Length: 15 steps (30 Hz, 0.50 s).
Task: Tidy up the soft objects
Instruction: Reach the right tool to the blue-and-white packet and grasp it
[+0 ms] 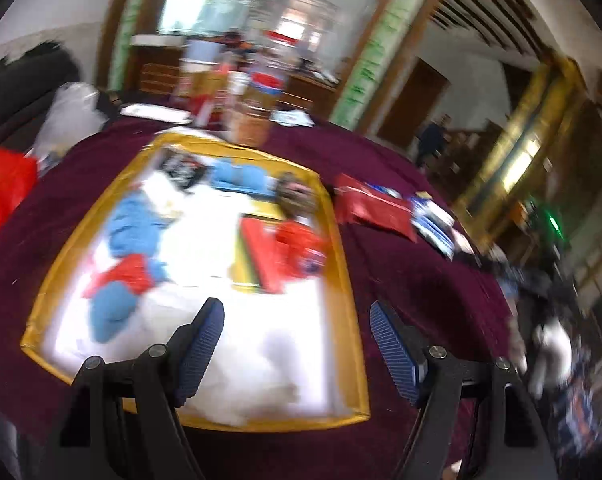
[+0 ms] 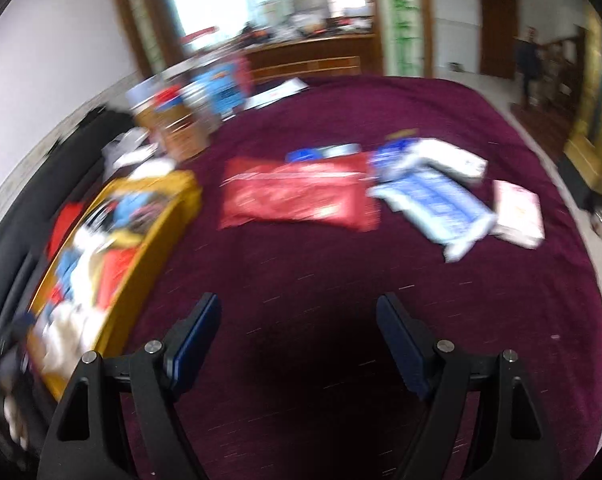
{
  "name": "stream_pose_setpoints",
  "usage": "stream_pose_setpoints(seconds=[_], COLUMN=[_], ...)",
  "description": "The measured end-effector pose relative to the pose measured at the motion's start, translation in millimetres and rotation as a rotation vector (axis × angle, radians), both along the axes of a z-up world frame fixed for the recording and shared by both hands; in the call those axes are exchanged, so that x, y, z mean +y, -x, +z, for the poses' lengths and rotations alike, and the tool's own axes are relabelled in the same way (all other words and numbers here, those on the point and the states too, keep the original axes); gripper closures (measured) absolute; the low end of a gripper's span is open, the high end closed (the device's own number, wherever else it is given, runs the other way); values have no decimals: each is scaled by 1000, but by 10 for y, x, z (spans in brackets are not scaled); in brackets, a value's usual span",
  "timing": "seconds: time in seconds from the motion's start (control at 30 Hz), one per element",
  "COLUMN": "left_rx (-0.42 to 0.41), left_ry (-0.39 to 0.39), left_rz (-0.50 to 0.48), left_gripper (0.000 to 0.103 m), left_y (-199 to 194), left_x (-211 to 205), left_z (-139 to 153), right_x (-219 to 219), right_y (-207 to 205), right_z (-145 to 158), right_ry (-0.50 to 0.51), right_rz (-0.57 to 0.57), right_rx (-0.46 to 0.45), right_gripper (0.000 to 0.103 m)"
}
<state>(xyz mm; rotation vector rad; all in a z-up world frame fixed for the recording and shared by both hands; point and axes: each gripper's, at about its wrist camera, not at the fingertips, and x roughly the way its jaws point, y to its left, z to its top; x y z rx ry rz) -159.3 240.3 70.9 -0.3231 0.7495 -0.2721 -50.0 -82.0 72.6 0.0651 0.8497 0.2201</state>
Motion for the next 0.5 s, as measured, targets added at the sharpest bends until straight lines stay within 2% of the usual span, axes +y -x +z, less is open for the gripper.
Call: stream_pose_setpoints(seconds=[0.23,0.33,0.5], left_rx=[2,27,54], left_ry=[-41,-50,-52], left_rz=[-108,-131,-156], left_gripper=[24,24,24], left_y=[3,-54,-95], left_x=[-396,-527,-699], left_z=[2,-41,-58], right_x=[-885,-1029,-876], right_y=[-311,-530,-1061], right_z=[-60,-118,-175], right_ry=[-35,-8,63], right_rz=[-232,-211,-134], right_rx=[-29,-6,53], right_gripper=[24,24,24])
